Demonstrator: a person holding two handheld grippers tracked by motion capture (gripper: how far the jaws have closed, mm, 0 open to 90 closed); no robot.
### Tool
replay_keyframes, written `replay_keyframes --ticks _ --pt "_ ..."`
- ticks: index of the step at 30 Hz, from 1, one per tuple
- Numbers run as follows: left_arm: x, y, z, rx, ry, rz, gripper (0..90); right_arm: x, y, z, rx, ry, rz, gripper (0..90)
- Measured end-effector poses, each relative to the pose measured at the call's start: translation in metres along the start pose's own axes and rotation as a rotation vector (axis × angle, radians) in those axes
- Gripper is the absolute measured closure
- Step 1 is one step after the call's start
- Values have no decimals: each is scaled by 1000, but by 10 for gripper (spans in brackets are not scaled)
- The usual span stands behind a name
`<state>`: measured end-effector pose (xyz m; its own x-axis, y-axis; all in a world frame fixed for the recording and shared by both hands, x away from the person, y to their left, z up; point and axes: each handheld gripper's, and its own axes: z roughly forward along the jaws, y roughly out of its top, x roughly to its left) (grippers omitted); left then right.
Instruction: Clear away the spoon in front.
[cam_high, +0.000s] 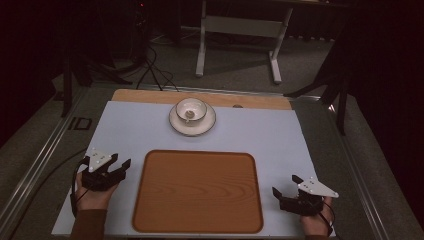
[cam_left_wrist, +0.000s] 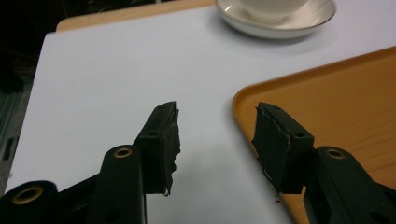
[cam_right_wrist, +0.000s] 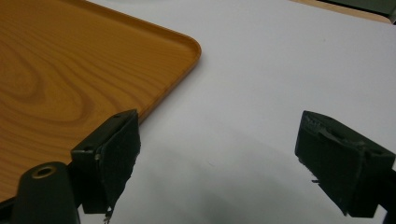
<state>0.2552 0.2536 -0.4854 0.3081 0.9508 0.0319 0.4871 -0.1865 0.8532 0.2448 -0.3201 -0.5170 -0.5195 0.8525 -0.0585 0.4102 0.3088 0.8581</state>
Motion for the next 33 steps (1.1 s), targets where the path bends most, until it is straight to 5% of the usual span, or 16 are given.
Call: replay_keyframes --ticks 20,33 --pt "-26 52 16 -48 -83 130 462 0 -1 1 2 4 -10 139" --pt "-40 76 32 -56 -121 156 441 0 -1 1 0 8 -12 139"
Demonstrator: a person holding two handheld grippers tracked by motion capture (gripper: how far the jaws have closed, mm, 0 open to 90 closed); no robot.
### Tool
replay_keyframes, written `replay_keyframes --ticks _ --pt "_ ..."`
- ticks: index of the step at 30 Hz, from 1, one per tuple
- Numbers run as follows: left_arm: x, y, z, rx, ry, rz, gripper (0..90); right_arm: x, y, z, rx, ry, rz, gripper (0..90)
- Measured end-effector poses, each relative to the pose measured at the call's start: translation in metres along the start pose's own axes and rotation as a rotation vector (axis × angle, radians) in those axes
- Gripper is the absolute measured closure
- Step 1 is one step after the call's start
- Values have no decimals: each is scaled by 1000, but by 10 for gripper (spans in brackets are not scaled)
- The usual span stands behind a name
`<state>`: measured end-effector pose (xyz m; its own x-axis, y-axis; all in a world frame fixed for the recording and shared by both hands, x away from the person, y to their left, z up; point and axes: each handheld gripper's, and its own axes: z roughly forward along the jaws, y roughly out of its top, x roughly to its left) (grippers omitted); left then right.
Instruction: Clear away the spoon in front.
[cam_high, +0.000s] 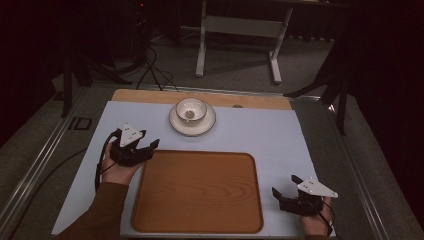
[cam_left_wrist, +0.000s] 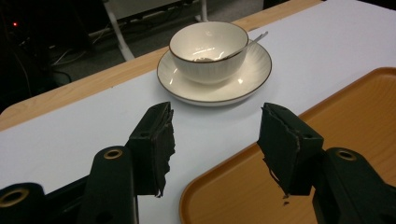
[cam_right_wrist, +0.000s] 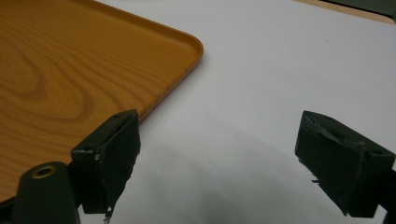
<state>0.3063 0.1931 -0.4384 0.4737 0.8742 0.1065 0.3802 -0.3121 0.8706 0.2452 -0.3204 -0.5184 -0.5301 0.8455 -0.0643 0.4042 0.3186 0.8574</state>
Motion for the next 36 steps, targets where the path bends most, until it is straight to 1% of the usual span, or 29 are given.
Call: replay_keyframes --ticks 7,16,20,22,24,29,33,36 --pt "-2 12 10 -4 -11 7 432 -1 -1 0 3 1 2 139" --pt "-6 23 18 -13 -22 21 433 -1 -1 0 2 3 1 139" --pt "-8 30 22 -11 -26 39 432 -1 -1 0 2 3 1 139" --pt "-9 31 23 -14 -25 35 432 -1 -1 1 2 3 0 139" --pt "-10 32 25 -14 -24 39 431 -1 -1 0 2 3 -1 139" --pt "-12 38 30 -27 -35 36 431 -1 -1 0 2 2 0 139" --pt "-15 41 34 -25 -46 48 430 -1 -1 -1 3 1 1 139" --pt "-19 44 39 -21 -59 71 430 -1 -1 0 4 3 0 139"
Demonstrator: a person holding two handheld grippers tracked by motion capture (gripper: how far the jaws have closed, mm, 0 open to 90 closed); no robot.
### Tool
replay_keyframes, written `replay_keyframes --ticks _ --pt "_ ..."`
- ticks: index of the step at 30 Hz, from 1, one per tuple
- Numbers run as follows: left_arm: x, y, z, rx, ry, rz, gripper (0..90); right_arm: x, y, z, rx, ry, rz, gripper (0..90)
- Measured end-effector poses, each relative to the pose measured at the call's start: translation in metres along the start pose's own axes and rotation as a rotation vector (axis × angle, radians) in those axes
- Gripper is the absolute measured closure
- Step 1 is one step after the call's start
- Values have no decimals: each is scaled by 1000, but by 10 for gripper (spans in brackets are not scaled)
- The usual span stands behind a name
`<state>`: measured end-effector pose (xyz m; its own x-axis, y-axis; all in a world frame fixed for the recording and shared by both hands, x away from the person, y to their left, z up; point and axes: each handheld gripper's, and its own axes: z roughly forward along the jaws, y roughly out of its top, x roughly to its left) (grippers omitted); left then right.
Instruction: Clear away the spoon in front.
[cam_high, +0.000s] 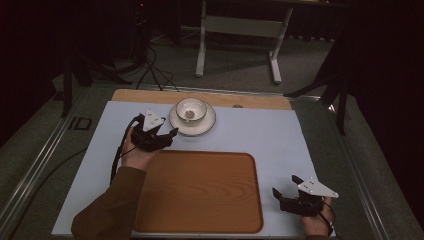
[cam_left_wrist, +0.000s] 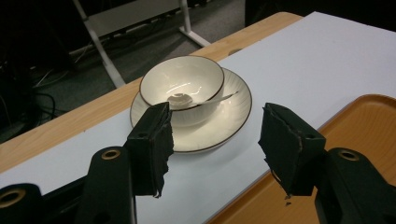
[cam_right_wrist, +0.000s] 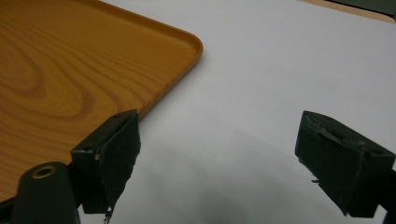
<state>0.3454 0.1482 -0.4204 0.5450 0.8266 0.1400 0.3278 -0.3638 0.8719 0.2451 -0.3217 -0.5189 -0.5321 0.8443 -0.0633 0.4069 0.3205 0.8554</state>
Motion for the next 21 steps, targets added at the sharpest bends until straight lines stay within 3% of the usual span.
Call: replay_keyframes --ticks 11,16,21 --pt "-8 6 20 28 -31 33 448 1 0 1 2 0 -4 139" --pt "-12 12 34 57 -21 107 461 1 0 1 4 1 -4 139" --pt "-10 15 46 80 -20 129 482 1 0 1 6 3 -6 139"
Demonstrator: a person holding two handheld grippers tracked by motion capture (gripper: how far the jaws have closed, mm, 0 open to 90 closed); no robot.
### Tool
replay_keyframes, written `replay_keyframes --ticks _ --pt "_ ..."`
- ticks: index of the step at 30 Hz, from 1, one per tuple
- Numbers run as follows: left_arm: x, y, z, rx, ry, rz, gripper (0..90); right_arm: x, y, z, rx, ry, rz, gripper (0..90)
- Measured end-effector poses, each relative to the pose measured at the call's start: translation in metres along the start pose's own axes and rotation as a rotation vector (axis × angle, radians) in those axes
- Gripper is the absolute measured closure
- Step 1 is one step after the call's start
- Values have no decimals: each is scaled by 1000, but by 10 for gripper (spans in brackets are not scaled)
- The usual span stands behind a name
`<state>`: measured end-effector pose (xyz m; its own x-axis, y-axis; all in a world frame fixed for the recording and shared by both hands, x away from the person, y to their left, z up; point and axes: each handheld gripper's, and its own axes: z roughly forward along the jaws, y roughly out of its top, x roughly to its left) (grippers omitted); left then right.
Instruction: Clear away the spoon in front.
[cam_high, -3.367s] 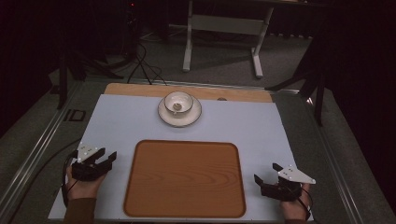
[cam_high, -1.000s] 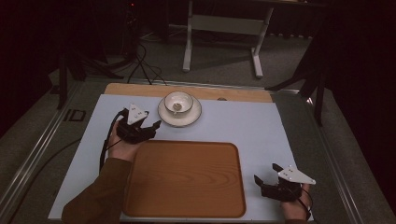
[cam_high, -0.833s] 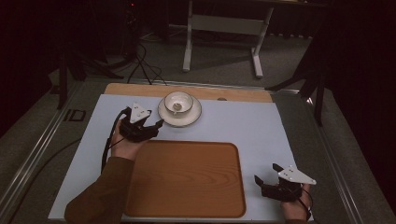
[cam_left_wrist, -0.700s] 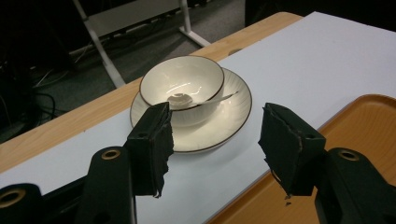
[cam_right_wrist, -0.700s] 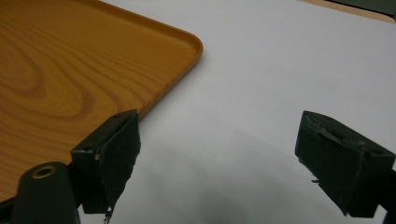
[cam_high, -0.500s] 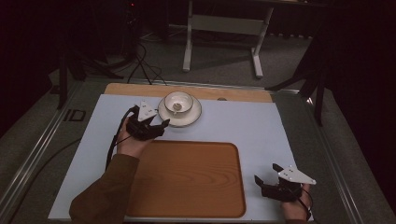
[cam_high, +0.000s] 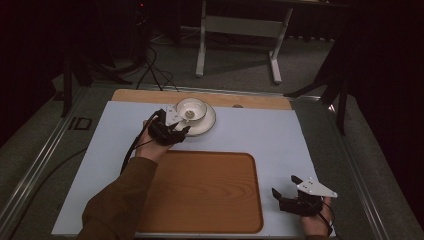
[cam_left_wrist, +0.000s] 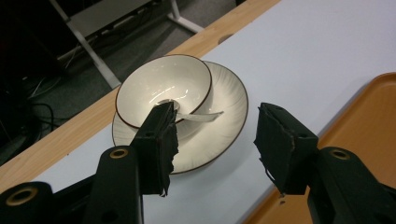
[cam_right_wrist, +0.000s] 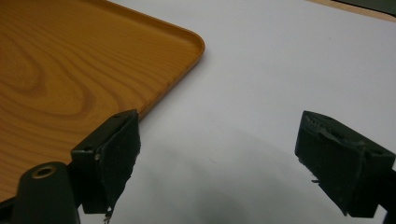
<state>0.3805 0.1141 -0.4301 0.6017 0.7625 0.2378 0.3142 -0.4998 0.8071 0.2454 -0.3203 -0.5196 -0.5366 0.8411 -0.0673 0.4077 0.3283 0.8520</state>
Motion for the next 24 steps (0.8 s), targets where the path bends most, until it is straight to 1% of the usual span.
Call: replay_keyframes --ticks 1,2,4,5,11,13,14,15,17,19,21,22,23,24 --pt "1 2 8 13 -4 6 490 0 0 0 0 1 -1 139" --pt "1 2 12 18 -4 8 494 0 0 0 1 0 0 139" --pt "1 2 13 22 -3 8 501 0 0 0 1 0 0 139" --pt "1 2 18 31 -3 4 508 0 0 0 1 0 0 139" --pt "-5 -1 40 82 27 30 537 0 0 0 0 1 -2 139" --pt "-6 -2 45 96 38 32 597 -1 0 0 -2 -1 1 139" --pt "-5 -2 48 99 54 27 633 -1 0 0 -3 0 3 139" --pt "-4 -2 48 102 55 28 664 -1 0 -1 -3 0 5 139" --pt "-4 -2 51 103 62 27 695 -1 -1 0 -3 -1 5 139" --pt "-4 -2 52 108 62 28 703 -1 0 0 -3 0 6 139" --pt "-3 -3 53 109 71 25 755 -1 0 0 -3 1 3 139" --pt "-4 -3 54 111 88 24 779 -1 0 0 -3 0 3 139" --pt "-4 -3 54 111 88 24 799 -1 0 0 -3 -1 5 139" --pt "-4 -2 53 109 99 34 816 -1 0 0 -3 -1 5 139"
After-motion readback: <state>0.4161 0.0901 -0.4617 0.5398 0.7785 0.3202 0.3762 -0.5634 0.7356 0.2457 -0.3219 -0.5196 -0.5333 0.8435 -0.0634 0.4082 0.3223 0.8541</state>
